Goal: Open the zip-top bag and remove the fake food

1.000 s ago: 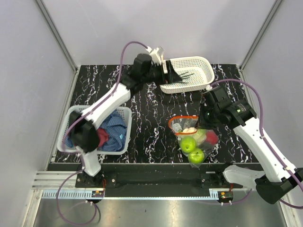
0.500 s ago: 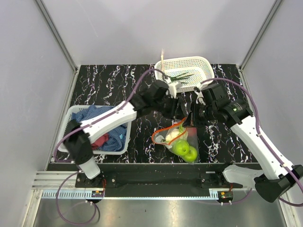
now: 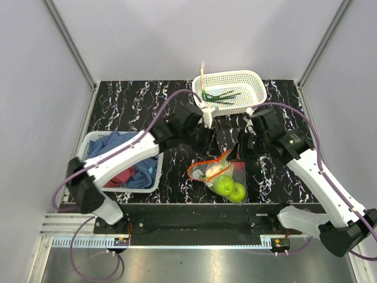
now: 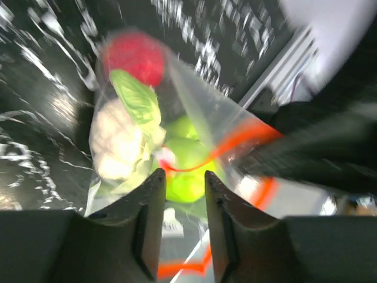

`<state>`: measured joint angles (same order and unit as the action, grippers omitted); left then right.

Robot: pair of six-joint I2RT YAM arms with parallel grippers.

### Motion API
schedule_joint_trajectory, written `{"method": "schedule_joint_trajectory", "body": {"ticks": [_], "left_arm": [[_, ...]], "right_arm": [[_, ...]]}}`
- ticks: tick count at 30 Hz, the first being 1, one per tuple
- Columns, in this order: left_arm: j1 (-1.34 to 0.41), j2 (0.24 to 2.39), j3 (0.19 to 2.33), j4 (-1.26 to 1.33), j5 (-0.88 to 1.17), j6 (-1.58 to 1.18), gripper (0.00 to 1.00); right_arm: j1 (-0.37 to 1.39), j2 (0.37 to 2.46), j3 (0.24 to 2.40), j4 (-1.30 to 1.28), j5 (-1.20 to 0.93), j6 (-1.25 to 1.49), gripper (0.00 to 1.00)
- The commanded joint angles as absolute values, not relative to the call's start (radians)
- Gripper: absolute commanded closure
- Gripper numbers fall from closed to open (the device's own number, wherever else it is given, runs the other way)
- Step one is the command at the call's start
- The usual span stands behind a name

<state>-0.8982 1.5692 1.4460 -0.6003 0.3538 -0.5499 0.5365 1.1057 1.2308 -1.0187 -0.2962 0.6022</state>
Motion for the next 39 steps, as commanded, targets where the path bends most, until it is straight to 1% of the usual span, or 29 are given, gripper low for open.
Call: {"method": "schedule_joint_trajectory", "body": {"ticks": [1,4,5,7,9,14,18,19,21,22,25,29,32,33,34,35,38,39], "left_arm": [[-0.910,1.390,1.422,-0.606,0.163,-0.563,0.61],[-0.911,1.329,1.369,-0.604,0.170,-0.546,0.63],[-0.913,1.327,1.352,-0.604,0.192,-0.540,0.69],[-0.919,1.333,1.322,-0.606,0.268,-0.525,0.78],[-0.940,1.336,1.279,-0.601,0.293,-0.517,0.82],[-1.009,1.358,1.281,-0.557,0.285,-0.482,0.82],[-1.015,1.411,1.286,-0.535,0.279,-0.521,0.82],[-1.015,1.422,1.281,-0.525,0.287,-0.529,0.83],[-1.019,1.456,1.261,-0.496,0.314,-0.543,0.83],[-1.019,1.471,1.261,-0.480,0.351,-0.545,0.82],[-1.023,1.514,1.259,-0.479,0.356,-0.552,0.77],[-1.031,1.545,1.255,-0.445,0.351,-0.549,0.75],[-1.045,1.565,1.261,-0.417,0.350,-0.543,0.69],[-1.048,1.569,1.264,-0.414,0.345,-0.535,0.63],[-1.051,1.581,1.266,-0.414,0.341,-0.532,0.60],[-1.057,1.586,1.259,-0.413,0.341,-0.528,0.52],[-1.069,1.604,1.252,-0.411,0.347,-0.522,0.43],[-1.074,1.608,1.252,-0.408,0.350,-0.519,0.35]], "right_arm": [[0.537,1.077,1.256,-0.992,-0.270,0.618,1.00],[0.537,1.078,1.272,-1.002,-0.291,0.621,1.00],[0.537,1.074,1.273,-1.005,-0.301,0.623,1.00],[0.537,1.075,1.273,-1.003,-0.334,0.621,1.00],[0.537,1.081,1.276,-1.005,-0.353,0.623,1.00],[0.537,1.101,1.296,-1.005,-0.339,0.611,1.00],[0.537,1.109,1.307,-0.996,-0.342,0.623,1.00],[0.537,1.106,1.304,-0.993,-0.338,0.623,1.00],[0.537,1.104,1.301,-0.994,-0.330,0.623,1.00],[0.537,1.103,1.301,-0.993,-0.330,0.624,1.00],[0.537,1.094,1.298,-0.989,-0.331,0.640,1.00],[0.537,1.081,1.282,-0.985,-0.314,0.649,1.00],[0.537,1.077,1.275,-0.980,-0.316,0.663,1.00],[0.537,1.074,1.273,-0.979,-0.316,0.667,1.00],[0.537,1.071,1.272,-0.977,-0.314,0.672,1.00],[0.537,1.069,1.273,-0.976,-0.314,0.672,1.00],[0.537,1.062,1.272,-0.976,-0.318,0.686,1.00],[0.537,1.058,1.270,-0.976,-0.316,0.690,1.00]]}}
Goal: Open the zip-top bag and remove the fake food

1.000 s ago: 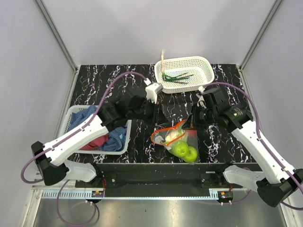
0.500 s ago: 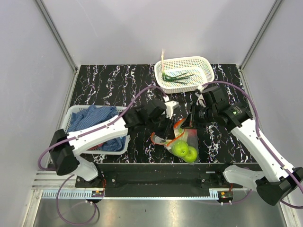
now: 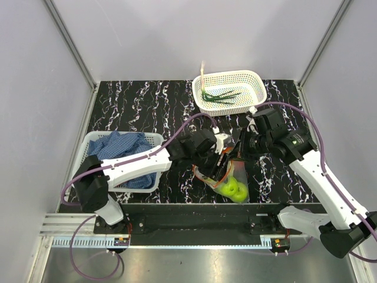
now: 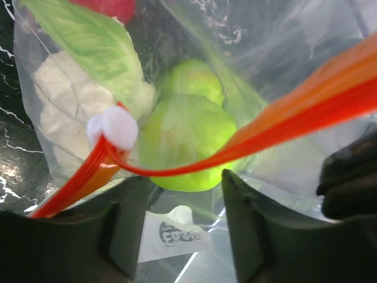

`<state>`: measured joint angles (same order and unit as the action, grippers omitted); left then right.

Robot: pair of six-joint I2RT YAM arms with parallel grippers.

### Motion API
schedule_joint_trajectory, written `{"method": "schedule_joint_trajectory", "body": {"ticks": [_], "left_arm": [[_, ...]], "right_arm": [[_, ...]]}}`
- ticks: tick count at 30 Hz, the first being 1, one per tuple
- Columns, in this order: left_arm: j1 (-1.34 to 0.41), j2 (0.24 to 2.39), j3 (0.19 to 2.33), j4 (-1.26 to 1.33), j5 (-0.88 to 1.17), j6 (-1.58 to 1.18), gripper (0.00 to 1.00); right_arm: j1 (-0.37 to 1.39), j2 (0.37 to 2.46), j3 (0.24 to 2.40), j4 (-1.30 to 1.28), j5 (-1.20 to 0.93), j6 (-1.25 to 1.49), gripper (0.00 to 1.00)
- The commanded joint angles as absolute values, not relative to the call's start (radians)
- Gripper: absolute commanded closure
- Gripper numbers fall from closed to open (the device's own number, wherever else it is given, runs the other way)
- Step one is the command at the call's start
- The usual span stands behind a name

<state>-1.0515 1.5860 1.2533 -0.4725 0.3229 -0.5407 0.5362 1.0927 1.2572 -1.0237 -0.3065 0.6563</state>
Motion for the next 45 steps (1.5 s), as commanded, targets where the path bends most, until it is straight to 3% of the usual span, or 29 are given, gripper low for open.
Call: {"method": "schedule_joint_trajectory", "body": {"ticks": [1,8,10,23,26,27,30,31,33,45], "left_arm": [[-1.084,1.612,1.249,-0.405,0.341,-0.518,0.31],[-1.108,1.637,1.215,-0.358,0.299,-0.551,0.09],[-1.112,1.641,1.209,-0.309,0.298,-0.558,0.08],[-1.175,1.779,1.240,-0.152,0.245,-0.626,0.17],[-1.186,1.775,1.226,-0.155,0.233,-0.620,0.37],[-1.186,1.764,1.220,-0.163,0.218,-0.618,0.48],[-1.186,1.717,1.230,-0.218,0.172,-0.595,0.60],[-1.186,1.707,1.244,-0.241,0.161,-0.589,0.70],[-1.186,1.678,1.276,-0.319,0.131,-0.574,0.79],[-1.186,1.530,1.434,-0.584,0.002,-0.650,0.92]], "right_arm": [[0.537,1.049,1.263,-0.976,-0.313,0.693,1.00],[0.537,0.994,1.194,-0.976,-0.304,0.730,1.00],[0.537,0.971,1.164,-0.976,-0.301,0.739,1.00],[0.537,0.922,1.155,-1.043,-0.288,0.775,1.00],[0.537,0.920,1.164,-1.060,-0.284,0.764,1.00],[0.537,0.913,1.164,-1.066,-0.284,0.761,1.00],[0.537,0.896,1.163,-1.083,-0.275,0.740,1.00],[0.537,0.891,1.163,-1.088,-0.267,0.732,1.00],[0.537,0.873,1.155,-1.103,-0.253,0.712,1.00],[0.535,0.804,1.155,-1.183,-0.120,0.635,1.00]]}}
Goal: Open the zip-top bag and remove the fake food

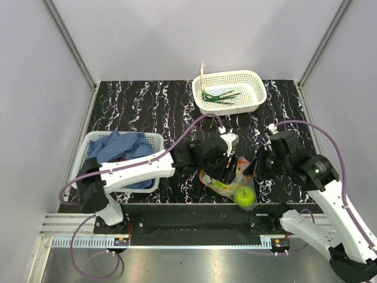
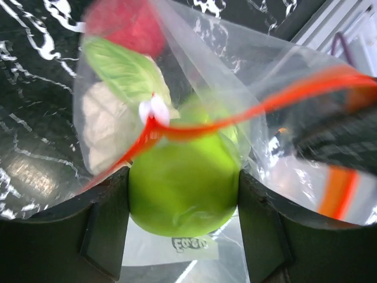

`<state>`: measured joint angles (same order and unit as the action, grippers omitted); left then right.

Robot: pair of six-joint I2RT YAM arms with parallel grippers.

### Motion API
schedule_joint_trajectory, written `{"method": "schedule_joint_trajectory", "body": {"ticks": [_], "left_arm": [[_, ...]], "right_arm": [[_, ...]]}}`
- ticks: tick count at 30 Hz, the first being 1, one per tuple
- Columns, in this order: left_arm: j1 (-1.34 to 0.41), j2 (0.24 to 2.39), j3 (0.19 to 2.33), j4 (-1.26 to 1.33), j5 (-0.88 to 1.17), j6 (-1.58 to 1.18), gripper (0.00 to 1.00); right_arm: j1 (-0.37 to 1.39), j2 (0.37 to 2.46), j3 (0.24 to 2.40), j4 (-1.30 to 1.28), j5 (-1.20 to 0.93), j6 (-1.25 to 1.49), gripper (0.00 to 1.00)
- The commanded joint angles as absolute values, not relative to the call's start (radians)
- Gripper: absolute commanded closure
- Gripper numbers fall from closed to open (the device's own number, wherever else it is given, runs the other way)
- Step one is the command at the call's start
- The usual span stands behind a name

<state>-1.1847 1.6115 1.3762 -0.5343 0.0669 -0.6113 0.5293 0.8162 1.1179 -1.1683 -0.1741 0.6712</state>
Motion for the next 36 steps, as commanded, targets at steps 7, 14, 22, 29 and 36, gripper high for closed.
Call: {"method": "schedule_joint_trajectory", "body": {"ticks": [7,14,22,29,36], "left_arm": [[-1.186,1.574,1.433,-0.632,0.038,-0.664,0.93],[-1.187,1.739,1.433,-0.585,0.057,-0.666,0.95],[-1.189,1.738,1.396,-0.549,0.071,-0.673,0.63],[-1.189,1.661,1.315,-0.486,0.143,-0.666,0.32],[-1.195,1.671,1.287,-0.440,0.201,-0.661,0.24]], "right_arm": [[0.537,0.804,1.223,-1.197,-0.129,0.615,1.00],[0.537,0.786,1.210,-1.183,-0.192,0.640,1.00],[0.537,0.742,1.140,-1.187,-0.222,0.676,1.00],[0.537,0.719,1.144,-1.216,-0.207,0.686,1.00],[0.537,0.707,1.135,-1.218,-0.209,0.703,1.00]]}}
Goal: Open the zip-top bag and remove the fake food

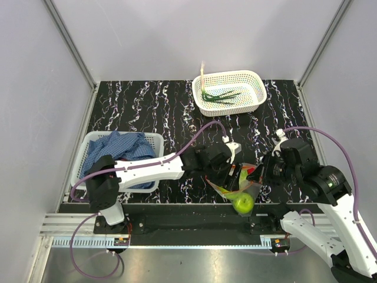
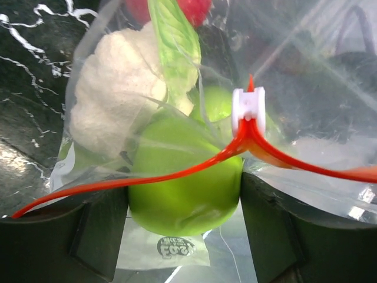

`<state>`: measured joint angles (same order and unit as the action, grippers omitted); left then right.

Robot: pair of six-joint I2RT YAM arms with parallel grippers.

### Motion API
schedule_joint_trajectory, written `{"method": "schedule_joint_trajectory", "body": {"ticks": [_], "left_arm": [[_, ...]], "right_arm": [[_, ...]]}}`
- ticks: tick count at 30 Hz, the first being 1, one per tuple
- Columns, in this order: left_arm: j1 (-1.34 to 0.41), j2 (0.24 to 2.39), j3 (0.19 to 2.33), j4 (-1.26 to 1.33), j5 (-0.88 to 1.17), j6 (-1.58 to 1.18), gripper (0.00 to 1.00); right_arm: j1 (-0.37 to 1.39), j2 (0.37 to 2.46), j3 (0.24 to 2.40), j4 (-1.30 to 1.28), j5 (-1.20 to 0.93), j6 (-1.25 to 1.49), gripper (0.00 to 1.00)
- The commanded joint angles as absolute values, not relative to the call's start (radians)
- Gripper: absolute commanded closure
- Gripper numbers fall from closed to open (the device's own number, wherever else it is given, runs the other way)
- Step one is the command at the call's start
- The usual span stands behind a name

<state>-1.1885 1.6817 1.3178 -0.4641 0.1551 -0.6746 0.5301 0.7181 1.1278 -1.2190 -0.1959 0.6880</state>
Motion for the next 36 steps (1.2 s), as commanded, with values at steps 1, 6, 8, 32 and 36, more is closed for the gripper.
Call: {"method": "schedule_joint_trajectory", "body": {"ticks": [1,6,8,32,36], "left_arm": [[-1.195,1.666,1.284,-0.434,0.210,-0.663,0.22],[-1.204,1.651,1.269,-0.422,0.213,-0.650,0.09],[-1.203,1.652,1.267,-0.422,0.221,-0.649,0.10],[-1.203,1.664,1.290,-0.416,0.250,-0.652,0.26],[-1.201,1.680,1.314,-0.422,0.244,-0.647,0.61]], "right_arm": [[0.537,0.709,1.135,-1.215,-0.209,0.704,1.00],[0.537,0.715,1.131,-1.204,-0.212,0.706,1.00],[0.537,0.718,1.129,-1.201,-0.212,0.707,1.00],[0.537,0.739,1.141,-1.204,-0.207,0.675,1.00],[0.537,0.742,1.143,-1.209,-0.207,0.669,1.00]]}}
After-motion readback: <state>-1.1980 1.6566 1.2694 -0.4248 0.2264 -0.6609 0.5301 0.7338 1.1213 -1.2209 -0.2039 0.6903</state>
